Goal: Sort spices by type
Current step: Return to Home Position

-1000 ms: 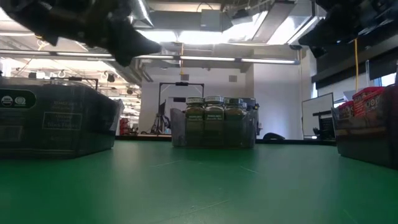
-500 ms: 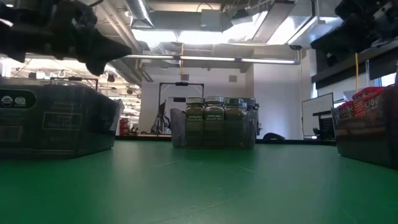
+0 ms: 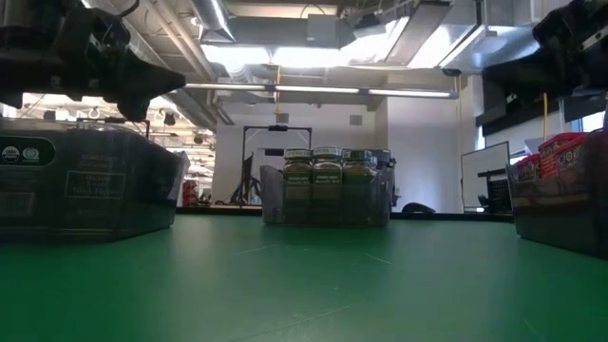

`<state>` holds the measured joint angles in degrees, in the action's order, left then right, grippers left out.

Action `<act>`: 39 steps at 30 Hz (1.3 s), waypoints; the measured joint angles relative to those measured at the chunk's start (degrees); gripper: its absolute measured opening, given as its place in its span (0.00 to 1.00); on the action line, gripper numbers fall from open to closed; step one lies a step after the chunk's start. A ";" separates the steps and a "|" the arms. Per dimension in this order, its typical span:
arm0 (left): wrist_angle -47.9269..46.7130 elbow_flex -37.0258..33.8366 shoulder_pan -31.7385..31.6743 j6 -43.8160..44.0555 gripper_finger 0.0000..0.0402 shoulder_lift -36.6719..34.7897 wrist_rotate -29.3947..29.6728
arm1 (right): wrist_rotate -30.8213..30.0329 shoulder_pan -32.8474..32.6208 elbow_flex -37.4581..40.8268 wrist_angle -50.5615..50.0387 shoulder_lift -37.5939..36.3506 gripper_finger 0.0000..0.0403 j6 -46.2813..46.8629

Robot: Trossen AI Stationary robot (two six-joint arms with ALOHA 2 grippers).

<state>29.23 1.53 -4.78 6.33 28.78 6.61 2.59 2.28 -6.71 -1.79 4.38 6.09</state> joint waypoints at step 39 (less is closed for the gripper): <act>-26.88 -0.90 1.85 -5.38 0.01 -28.61 1.24 | -6.31 -0.02 6.19 3.79 -1.68 0.01 1.42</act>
<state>2.35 0.62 -2.92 0.95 0.17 7.86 -3.72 2.26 -0.51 1.99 2.70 7.51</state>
